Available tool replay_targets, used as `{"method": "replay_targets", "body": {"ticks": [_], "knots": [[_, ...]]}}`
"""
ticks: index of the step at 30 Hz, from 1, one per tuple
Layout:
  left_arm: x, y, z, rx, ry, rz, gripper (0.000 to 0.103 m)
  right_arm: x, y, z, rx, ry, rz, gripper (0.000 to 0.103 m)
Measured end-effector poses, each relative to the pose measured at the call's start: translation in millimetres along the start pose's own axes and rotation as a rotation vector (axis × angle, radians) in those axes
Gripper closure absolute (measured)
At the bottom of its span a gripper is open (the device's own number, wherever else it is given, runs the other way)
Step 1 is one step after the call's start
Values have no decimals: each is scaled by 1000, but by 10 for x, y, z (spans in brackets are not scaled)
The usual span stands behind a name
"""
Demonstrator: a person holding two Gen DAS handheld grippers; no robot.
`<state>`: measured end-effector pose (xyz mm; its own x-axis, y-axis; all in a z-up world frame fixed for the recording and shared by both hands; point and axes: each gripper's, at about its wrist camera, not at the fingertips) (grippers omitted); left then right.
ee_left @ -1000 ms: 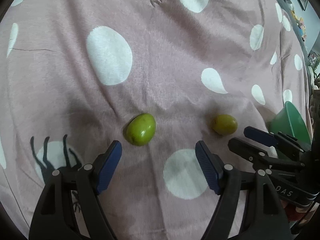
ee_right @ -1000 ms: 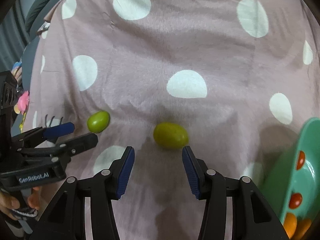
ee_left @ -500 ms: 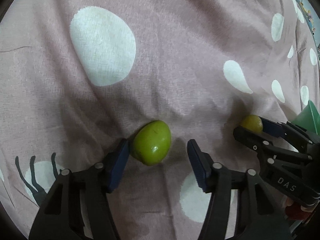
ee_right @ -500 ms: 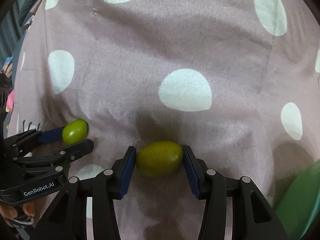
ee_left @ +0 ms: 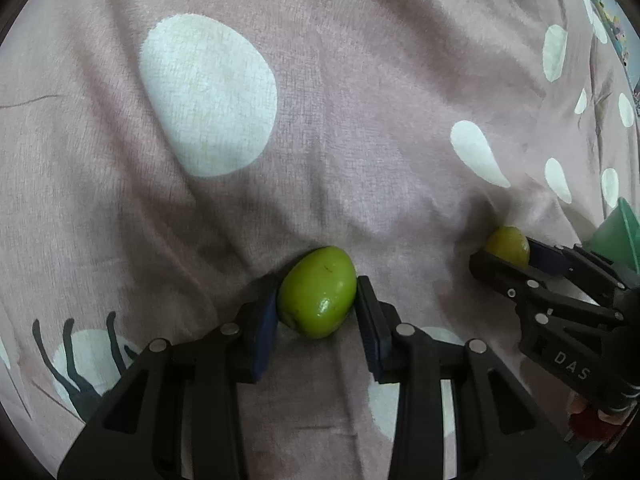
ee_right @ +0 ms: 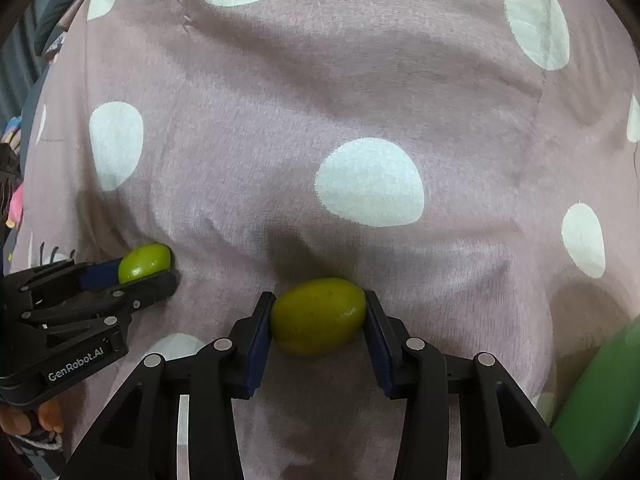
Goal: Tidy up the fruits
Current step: 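Grasp the lime with the left tool while the right grasps the mango-like fruit, then carry the lime and mango-like fruit with both tools over the green bowl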
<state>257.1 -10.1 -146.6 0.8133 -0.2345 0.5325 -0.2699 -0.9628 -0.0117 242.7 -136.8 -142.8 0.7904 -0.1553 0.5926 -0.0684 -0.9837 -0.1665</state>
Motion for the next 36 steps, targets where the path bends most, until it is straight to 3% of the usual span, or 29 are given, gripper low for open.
{"method": "replay_targets", "body": {"ticks": [20, 26, 36], "knots": [[-267, 439, -1159, -36, 109, 98, 66, -341, 105, -1241, 144, 135, 51, 58], [-305, 739, -1433, -54, 139, 155, 66, -468, 223, -1514, 140, 184, 76, 58], [-103, 1512, -1583, -124, 169, 279, 66, -635, 766, -2085, 65, 267, 152, 58]]}}
Point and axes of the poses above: each gripper's, at about its wrist camera, not at the fingertips, and z roughly the way its jaws point, y to its right, x to its top, and after that the axes turned 11 degrees about z, right-handed
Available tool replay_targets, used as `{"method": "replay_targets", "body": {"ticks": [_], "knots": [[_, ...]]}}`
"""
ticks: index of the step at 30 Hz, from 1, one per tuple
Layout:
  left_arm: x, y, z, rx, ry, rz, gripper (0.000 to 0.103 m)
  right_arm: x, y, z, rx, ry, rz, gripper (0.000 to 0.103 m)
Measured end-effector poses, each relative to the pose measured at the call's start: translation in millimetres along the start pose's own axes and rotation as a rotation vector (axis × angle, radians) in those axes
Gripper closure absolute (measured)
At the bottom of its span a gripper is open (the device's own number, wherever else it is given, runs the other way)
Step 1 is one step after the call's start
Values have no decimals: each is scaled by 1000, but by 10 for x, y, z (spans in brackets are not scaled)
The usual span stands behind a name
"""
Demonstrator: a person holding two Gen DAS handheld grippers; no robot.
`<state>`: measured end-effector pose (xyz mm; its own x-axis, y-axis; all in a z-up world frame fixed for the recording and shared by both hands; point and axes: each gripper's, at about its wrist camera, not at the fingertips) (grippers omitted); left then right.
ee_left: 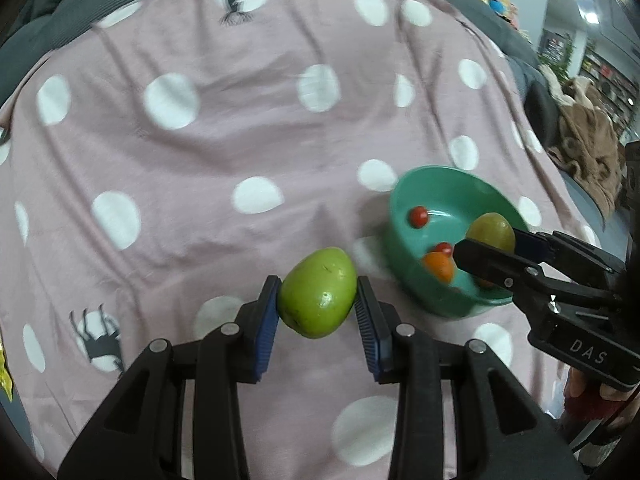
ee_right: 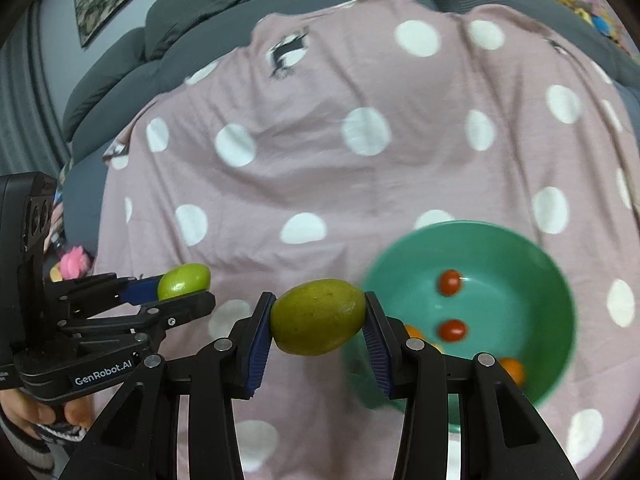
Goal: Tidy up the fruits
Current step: 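Carry the lime and mango-like fruit with both tools over the green bowl, then open both tools to drop the fruits into the green bowl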
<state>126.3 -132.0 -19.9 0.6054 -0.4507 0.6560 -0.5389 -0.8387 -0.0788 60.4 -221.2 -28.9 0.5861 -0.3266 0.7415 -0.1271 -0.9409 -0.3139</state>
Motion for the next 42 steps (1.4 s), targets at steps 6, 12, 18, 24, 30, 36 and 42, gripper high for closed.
{"method": "replay_targets", "body": {"ticks": [6, 12, 18, 24, 30, 36, 42], "knots": [[221, 386, 134, -51, 0, 67, 66, 32, 349, -201, -50, 31, 46, 58], [396, 733, 441, -104, -35, 121, 66, 11, 687, -239, -107, 16, 85, 58], [521, 987, 837, -138, -95, 155, 66, -13, 988, -90, -182, -42, 102, 58], [550, 1088, 1103, -124, -148, 179, 65, -33, 1143, 34, -228, -73, 92, 58], [561, 1065, 1071, -116, -146, 183, 49, -48, 1159, 103, -273, -113, 70, 58], [639, 964, 786, -74, -125, 182, 26, 43, 1026, -78, -296, -98, 27, 56], [787, 881, 302, -21, -104, 209, 6, 269, 847, -402, -269, -112, 15, 55]]}}
Point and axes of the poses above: each gripper's, at about its wrist camera, not at the fingertips, and z roughly the way its jaws point, y to its right, x to its top, and after that the axes turned 11 degrees about z, right-handed
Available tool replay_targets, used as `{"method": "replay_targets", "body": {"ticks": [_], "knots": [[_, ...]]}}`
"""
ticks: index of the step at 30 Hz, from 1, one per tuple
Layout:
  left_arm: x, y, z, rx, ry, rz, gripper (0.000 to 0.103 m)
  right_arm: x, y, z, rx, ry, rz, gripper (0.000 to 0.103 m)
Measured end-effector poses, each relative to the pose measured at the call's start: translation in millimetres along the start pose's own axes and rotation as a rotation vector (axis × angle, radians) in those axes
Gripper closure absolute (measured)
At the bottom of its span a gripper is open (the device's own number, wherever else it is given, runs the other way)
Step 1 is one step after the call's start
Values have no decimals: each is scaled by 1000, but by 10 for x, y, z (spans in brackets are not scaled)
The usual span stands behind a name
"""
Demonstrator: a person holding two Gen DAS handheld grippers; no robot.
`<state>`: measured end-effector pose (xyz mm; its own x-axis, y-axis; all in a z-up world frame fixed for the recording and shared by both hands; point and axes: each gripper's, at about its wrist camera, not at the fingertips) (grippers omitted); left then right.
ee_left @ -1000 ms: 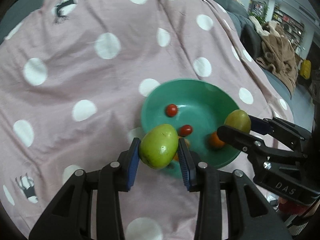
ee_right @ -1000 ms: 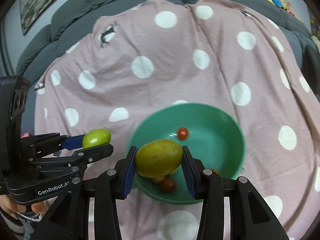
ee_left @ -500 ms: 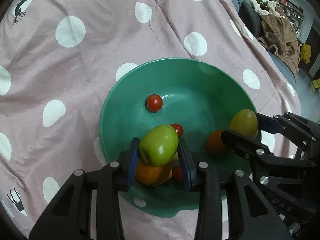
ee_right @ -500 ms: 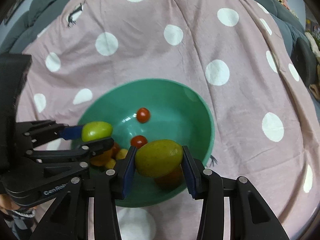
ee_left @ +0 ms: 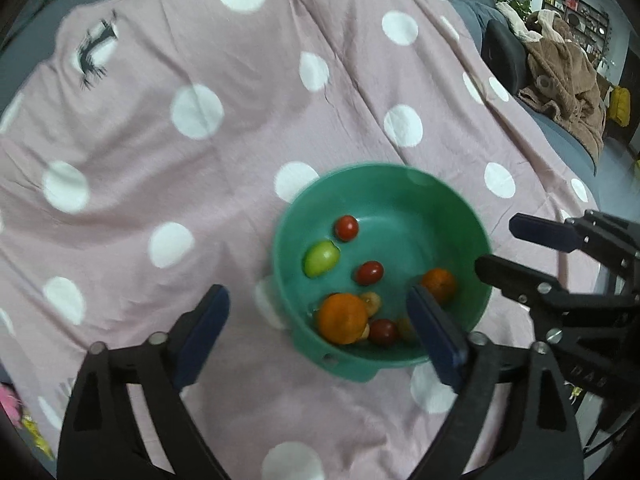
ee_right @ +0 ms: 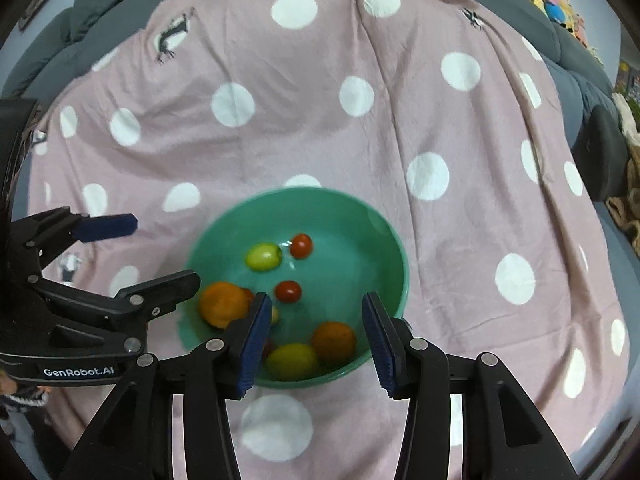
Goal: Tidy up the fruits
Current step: 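Open both tools to drop the fruits into the green bowl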
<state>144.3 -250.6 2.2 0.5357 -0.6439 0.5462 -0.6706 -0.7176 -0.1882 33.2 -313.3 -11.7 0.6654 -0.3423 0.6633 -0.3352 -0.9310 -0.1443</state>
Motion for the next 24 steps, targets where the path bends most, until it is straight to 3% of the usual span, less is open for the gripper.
{"method": "replay_targets", "body": {"ticks": [3, 7, 11, 13, 24], "knots": [[55, -49, -257, 9, 15, -15, 1, 100, -52, -183, 19, -18, -7, 55], [174, -144, -499, -38, 6, -63, 1, 231, -145, -451, 33, -38, -29, 55], [311, -155, -769, 63, 19, -67, 1, 335, -226, -660, 45, -54, -49, 55], [366, -189, -875, 59, 23, -82, 1, 385, -273, -767, 38, -50, -65, 55], [428, -210, -1067, 51, 30, -104, 1, 496, -324, -956, 15, -21, -78, 55]]}}
Point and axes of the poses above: each gripper's, at about its wrist camera, not at the fingertips, and z roughly the way its jaws point, y to its right, x to its top, and after that the axes turned 11 degrees about z, right-handed
